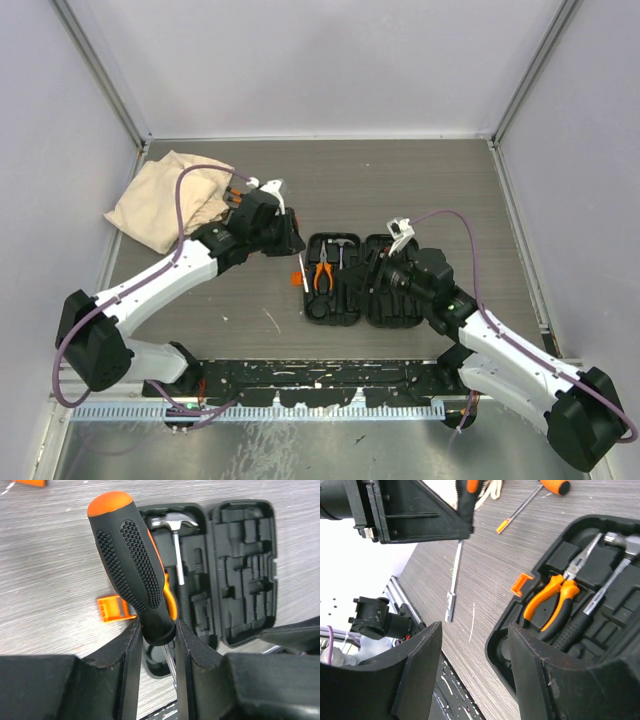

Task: Sort the tools into containers
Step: Pick up the screwdriver from the center of the board.

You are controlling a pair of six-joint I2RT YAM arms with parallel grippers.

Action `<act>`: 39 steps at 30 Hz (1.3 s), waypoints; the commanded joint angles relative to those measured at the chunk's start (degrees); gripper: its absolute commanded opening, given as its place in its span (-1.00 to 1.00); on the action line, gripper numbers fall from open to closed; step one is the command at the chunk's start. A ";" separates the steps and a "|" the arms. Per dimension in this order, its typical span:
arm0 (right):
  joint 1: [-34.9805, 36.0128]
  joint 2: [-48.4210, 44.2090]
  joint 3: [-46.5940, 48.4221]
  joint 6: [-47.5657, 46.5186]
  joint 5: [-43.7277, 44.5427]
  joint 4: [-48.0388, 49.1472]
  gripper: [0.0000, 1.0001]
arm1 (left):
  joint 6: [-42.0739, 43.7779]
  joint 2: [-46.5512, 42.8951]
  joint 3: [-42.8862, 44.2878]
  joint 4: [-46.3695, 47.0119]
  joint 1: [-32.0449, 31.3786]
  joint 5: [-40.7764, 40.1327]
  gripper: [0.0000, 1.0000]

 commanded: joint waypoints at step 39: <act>0.12 1.53 -2.50 8.07 8.33 15.94 -0.97 | 4.10 -0.03 10.11 5.45 -12.58 -8.17 0.03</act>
